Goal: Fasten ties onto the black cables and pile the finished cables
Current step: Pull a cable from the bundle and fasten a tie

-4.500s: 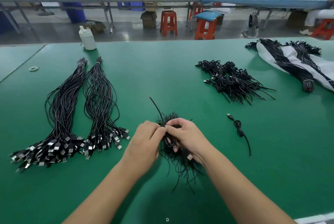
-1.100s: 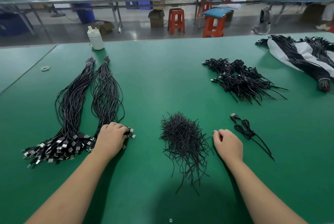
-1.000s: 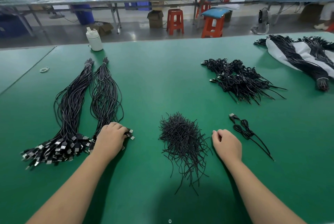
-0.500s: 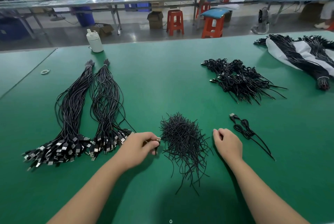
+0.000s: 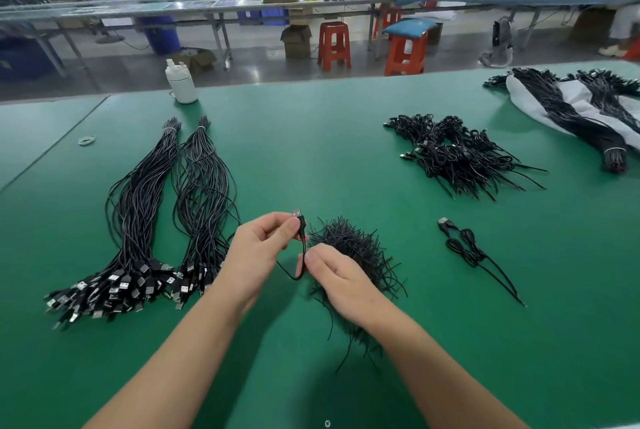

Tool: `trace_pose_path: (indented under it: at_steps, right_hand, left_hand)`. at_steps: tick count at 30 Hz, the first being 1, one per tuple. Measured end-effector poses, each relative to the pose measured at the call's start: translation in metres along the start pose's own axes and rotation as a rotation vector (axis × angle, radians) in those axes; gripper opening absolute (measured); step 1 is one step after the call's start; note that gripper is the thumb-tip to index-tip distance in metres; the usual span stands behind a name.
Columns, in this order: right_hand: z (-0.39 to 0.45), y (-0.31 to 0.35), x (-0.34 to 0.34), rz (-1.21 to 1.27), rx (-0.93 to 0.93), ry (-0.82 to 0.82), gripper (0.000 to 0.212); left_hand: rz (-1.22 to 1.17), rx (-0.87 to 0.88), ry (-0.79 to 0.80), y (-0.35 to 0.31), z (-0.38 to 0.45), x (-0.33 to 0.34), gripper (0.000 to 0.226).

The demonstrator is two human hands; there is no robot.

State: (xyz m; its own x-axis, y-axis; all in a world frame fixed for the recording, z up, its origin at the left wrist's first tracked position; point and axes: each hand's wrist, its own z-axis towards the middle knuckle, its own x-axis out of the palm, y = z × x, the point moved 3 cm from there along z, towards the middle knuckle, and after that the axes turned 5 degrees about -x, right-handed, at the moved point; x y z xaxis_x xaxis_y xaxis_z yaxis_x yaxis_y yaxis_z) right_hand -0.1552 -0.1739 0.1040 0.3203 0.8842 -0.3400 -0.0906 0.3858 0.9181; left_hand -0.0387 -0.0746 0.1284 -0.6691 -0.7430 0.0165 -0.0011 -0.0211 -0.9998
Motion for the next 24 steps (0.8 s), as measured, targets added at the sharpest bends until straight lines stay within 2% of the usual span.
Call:
trace_pose_path:
  at_steps: [3, 5, 8, 10, 13, 16, 18, 21, 24]
  right_hand:
    - [-0.001, 0.006, 0.002, 0.088, -0.028, -0.019, 0.028]
    - [-0.002, 0.008, 0.004, 0.160, -0.028, -0.028, 0.030]
    - [-0.004, 0.006, 0.011, 0.234, -0.017, -0.043, 0.032]
    - [-0.004, 0.005, 0.015, 0.316, 0.001, -0.046, 0.031]
    - [-0.005, 0.002, 0.015, 0.306, 0.024, -0.066, 0.030]
    - [-0.005, -0.002, 0.015, 0.316, 0.037, -0.066, 0.031]
    - [-0.005, -0.003, 0.017, 0.358, 0.068, -0.054, 0.032]
    - [-0.007, -0.006, 0.023, 0.399, 0.114, 0.017, 0.035]
    - [-0.010, -0.016, 0.030, 0.454, 0.210, 0.075, 0.036]
  left_hand:
    - [-0.012, -0.012, -0.030, 0.004, -0.001, -0.005, 0.012]
    - [-0.073, -0.051, 0.025, 0.008, -0.002, -0.006, 0.021]
    - [-0.091, -0.137, 0.305, 0.012, -0.008, 0.003, 0.046]
    - [0.003, -0.175, 0.434, 0.015, -0.014, 0.009, 0.049]
    - [0.104, -0.202, 0.419, 0.018, -0.016, 0.012, 0.045]
    - [0.239, -0.137, 0.402, 0.013, -0.017, 0.012, 0.046]
    - [0.222, -0.074, 0.389, 0.010, -0.019, 0.012, 0.046]
    - [0.016, 0.054, 0.278, 0.000, -0.018, 0.011, 0.044]
    - [-0.481, 0.049, 0.141, -0.018, -0.009, -0.003, 0.047]
